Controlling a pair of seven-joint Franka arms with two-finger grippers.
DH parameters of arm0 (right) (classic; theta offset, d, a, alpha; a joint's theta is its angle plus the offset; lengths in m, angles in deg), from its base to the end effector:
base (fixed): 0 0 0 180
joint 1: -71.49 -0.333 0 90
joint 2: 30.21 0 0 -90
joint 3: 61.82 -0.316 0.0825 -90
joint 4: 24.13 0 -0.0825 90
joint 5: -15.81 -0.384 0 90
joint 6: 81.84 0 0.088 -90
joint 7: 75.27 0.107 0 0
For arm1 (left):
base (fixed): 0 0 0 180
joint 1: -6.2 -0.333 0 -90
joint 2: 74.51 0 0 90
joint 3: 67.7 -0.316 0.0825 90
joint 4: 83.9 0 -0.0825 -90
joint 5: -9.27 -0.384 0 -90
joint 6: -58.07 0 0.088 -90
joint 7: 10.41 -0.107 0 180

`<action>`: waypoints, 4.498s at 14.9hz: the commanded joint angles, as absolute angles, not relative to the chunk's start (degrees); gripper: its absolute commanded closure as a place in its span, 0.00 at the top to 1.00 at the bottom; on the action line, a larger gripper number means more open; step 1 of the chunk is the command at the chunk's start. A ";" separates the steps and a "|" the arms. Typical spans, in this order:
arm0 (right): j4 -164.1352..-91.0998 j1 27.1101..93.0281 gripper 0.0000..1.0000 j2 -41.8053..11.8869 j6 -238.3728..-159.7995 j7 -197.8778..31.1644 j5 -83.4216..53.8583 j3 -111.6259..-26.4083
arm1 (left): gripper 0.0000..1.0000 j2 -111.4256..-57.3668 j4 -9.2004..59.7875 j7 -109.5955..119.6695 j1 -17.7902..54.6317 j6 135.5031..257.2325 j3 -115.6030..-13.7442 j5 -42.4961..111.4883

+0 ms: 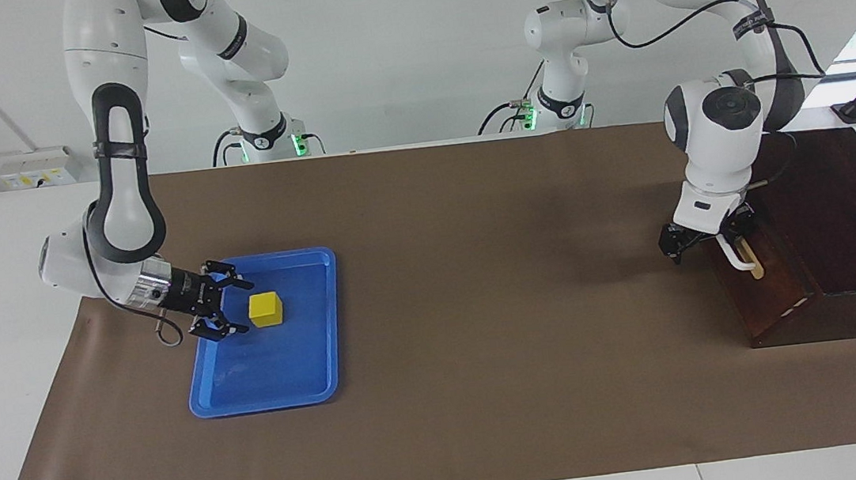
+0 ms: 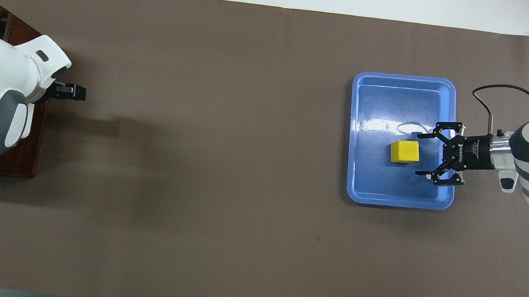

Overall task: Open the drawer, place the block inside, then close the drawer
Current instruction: 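Move the right gripper over the yellow block while the left gripper grips the drawer handle, then grasp the yellow block with the right gripper while the left gripper pulls the drawer open, then lift the block with the right gripper toward the left gripper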

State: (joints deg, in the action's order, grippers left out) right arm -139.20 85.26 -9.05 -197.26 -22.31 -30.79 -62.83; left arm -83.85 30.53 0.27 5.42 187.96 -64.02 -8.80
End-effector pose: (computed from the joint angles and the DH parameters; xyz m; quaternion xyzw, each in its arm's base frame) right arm 0.5690 -0.0852 0.2595 -0.6322 0.6840 0.2675 0.2468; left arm 0.5970 -0.0212 0.3907 -0.9909 0.0263 -0.0672 0.1134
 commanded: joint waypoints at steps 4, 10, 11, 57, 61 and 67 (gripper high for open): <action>-141.46 82.92 1.00 -9.29 -201.80 -24.47 -33.41 -63.05 | 1.00 -84.36 30.71 7.52 9.72 188.94 -64.10 -9.80; -143.04 82.83 1.00 -9.47 -203.38 -27.71 -35.07 -63.05 | 1.00 -84.27 30.18 11.29 13.76 187.45 -64.10 -9.71; -143.92 82.83 1.00 -9.56 -204.44 -28.16 -35.52 -63.13 | 1.00 -84.27 30.18 12.17 14.37 187.45 -64.01 -9.63; -125.83 50.31 0.00 -8.16 -214.65 2.70 -42.37 -64.19 | 1.00 -86.03 7.51 94.60 20.79 167.41 -64.54 5.75; -119.16 49.96 0.00 -4.30 -210.96 2.51 -42.38 -64.28 | 1.00 -89.26 2.79 99.17 23.51 164.35 -64.45 6.20; -113.95 47.24 0.00 -0.95 -209.81 3.82 -41.41 -64.19 | 1.00 -94.46 -4.54 107.88 33.00 159.85 -64.54 6.81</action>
State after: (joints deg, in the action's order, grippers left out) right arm -115.95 47.04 -2.03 -211.28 3.99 -41.08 -64.22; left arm -93.22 -1.77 105.26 30.20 162.56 -63.65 5.66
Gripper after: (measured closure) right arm 0.441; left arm 0.000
